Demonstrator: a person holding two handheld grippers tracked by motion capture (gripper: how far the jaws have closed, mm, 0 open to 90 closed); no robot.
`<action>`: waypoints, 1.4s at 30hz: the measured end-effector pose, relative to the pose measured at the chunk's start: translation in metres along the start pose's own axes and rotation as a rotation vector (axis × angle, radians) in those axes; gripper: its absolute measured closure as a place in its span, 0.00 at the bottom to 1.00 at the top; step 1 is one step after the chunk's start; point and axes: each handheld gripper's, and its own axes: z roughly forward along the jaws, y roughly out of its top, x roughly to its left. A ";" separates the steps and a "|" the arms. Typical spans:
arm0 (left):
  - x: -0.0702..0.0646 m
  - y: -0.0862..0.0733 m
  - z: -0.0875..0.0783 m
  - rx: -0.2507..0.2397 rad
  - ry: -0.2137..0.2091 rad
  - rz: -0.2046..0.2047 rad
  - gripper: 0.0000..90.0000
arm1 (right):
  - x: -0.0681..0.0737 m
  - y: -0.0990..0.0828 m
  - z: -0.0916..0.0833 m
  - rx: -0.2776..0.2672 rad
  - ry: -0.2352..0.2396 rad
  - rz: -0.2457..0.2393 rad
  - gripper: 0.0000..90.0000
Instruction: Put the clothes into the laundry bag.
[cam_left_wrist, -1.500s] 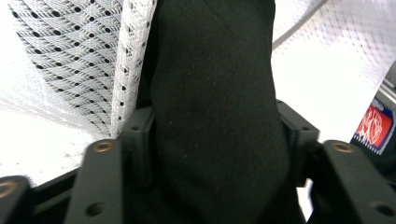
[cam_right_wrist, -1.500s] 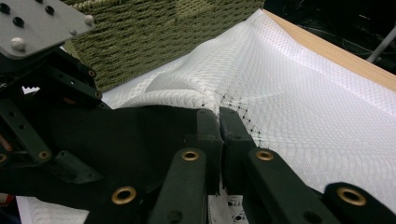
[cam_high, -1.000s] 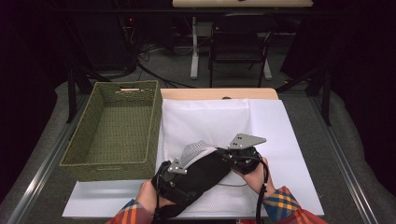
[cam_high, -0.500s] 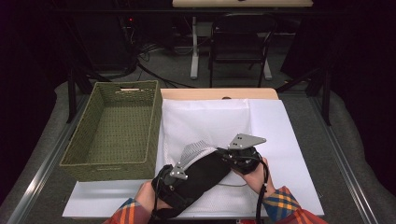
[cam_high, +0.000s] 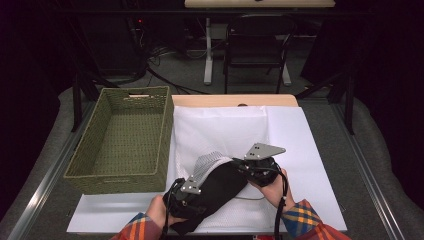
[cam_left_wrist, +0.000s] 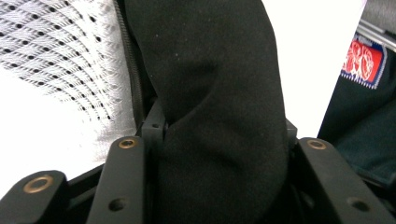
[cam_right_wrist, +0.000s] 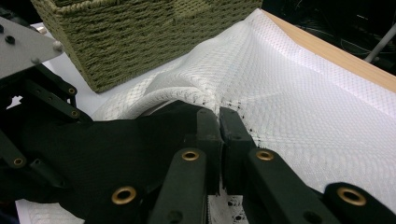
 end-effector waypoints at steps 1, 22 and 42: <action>0.000 0.000 -0.001 -0.004 -0.002 -0.006 0.63 | 0.000 0.000 0.000 -0.001 0.000 -0.001 0.98; 0.003 0.015 -0.003 -0.054 -0.017 -0.203 0.64 | 0.001 0.001 0.000 -0.005 -0.001 0.004 0.98; 0.008 0.035 0.009 -0.092 0.042 -0.261 0.63 | 0.003 0.001 0.002 -0.005 0.009 0.001 0.98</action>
